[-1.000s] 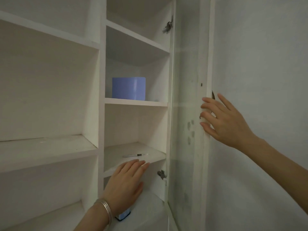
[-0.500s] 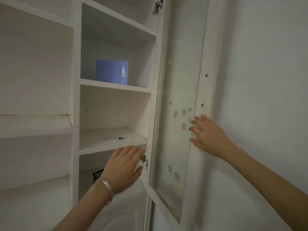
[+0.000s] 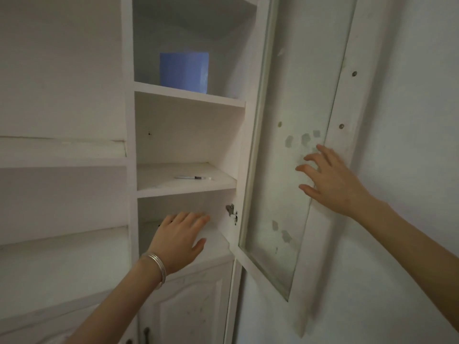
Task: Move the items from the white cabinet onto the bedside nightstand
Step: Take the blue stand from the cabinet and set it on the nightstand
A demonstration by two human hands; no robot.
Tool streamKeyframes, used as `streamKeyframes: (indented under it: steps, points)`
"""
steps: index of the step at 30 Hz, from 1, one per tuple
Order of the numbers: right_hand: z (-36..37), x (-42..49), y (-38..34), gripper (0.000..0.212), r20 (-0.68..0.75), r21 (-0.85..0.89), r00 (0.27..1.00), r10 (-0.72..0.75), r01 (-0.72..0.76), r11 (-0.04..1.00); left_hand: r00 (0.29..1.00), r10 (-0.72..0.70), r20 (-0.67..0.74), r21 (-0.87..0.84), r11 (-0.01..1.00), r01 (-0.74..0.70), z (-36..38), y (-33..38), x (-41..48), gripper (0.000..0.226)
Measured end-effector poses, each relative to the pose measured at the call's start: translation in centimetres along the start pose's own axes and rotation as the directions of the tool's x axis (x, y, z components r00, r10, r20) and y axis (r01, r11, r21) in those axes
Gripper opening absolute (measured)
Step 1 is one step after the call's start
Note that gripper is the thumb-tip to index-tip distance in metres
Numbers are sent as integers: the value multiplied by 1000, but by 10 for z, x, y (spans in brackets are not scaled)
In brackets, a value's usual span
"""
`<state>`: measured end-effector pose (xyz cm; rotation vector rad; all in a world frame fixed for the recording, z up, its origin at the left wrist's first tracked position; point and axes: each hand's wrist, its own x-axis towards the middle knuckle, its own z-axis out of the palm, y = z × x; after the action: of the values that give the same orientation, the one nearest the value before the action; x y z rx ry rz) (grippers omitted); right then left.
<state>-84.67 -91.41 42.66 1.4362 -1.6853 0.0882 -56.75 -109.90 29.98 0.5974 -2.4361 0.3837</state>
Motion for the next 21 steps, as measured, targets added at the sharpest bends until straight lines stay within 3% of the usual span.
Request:
streamKeyframes:
  steps: [10, 14, 19, 21]
  points:
    - [52, 77, -71, 35, -65, 210, 988, -138, 149, 966, 1000, 8, -24, 84, 996, -6, 10, -82, 42, 45]
    - [96, 91, -122, 35, -32, 360, 992, -125, 128, 924, 1000, -27, 3, 49, 998, 27, 40, -111, 29, 47]
    - [146, 95, -173, 39, 50, 475, 985, -168, 124, 871, 989, -11, 148, -2, 1000, 11, 87, -131, 3, 44]
    - [151, 108, -174, 37, 55, 481, 988, -147, 103, 870, 993, 20, 113, 0, 1000, -20, 85, -141, 12, 41]
